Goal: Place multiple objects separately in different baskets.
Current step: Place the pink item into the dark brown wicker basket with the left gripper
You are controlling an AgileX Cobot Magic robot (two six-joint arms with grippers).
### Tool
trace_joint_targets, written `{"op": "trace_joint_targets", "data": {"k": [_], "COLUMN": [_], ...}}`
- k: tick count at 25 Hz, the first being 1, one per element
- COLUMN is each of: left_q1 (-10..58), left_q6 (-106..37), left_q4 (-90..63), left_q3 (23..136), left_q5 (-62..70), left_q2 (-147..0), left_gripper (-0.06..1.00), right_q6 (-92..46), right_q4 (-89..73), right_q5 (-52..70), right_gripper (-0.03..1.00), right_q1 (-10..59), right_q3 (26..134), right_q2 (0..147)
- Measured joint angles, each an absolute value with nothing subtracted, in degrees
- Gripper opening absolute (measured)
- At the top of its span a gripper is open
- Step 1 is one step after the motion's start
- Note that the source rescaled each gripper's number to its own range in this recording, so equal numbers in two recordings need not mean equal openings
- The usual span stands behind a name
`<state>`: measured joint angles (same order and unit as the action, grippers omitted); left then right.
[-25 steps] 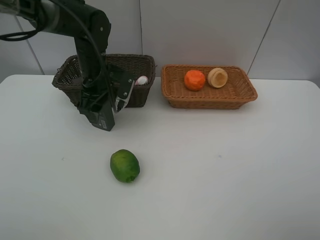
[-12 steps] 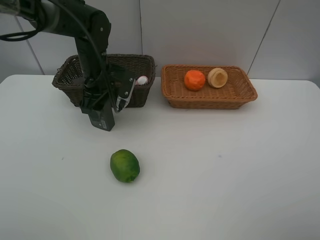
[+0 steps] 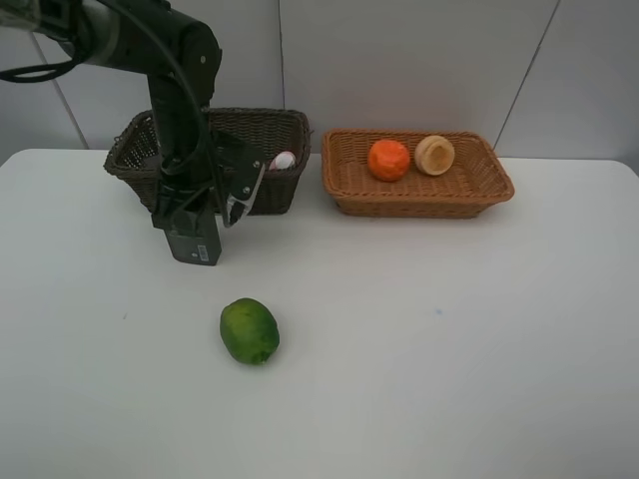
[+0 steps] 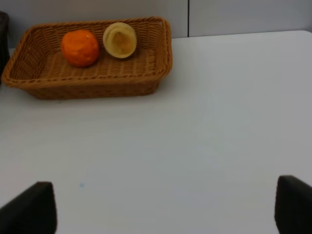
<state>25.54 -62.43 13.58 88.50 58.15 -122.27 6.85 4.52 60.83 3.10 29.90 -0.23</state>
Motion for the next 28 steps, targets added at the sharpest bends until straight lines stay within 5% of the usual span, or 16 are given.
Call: {"op": "trace_joint_targets", "data": {"k": [28], "left_q1": [28.64], "left_q6": [-56.05], "left_q4": [11.95], "left_q3": [88.43], "left_q5": [61.68], "left_q2": [-118.51], "left_gripper": [0.47], "right_q6": [6.85], "right_q4": [4.52], "right_q5": [60.83], "right_gripper": [0.97], "right_q1": [3.10], "right_q3": [29.90], "right_q2": [-0.23]}}
